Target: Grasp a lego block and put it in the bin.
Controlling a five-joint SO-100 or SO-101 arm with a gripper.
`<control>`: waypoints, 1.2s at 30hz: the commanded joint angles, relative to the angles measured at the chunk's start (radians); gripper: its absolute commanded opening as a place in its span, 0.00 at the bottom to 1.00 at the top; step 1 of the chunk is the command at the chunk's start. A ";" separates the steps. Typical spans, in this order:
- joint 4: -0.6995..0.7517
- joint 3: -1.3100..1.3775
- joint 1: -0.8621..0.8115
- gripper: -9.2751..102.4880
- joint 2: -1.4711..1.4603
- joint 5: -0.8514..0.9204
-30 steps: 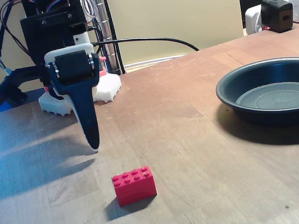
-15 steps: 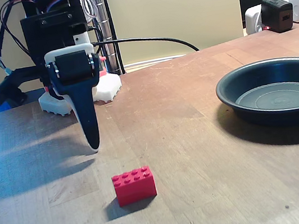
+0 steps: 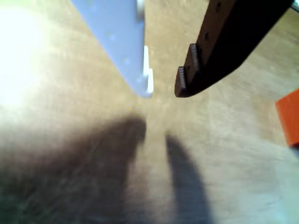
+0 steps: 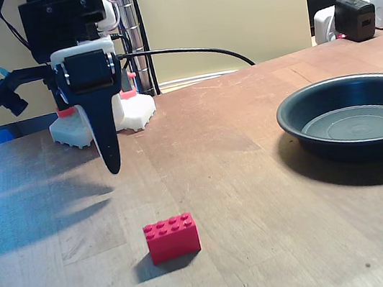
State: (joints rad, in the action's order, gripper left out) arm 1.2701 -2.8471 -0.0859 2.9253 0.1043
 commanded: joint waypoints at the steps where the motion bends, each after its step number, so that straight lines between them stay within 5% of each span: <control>1: 0.011 0.048 0.018 0.08 0.003 0.015; 11: 0.012 0.100 0.028 0.08 -0.040 0.020; 23: 0.014 0.558 0.109 0.08 -0.701 0.014; 36: 0.012 0.881 0.130 0.08 -1.068 -0.097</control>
State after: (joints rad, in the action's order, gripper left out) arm 1.2901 -2.0325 0.0414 1.8945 0.0537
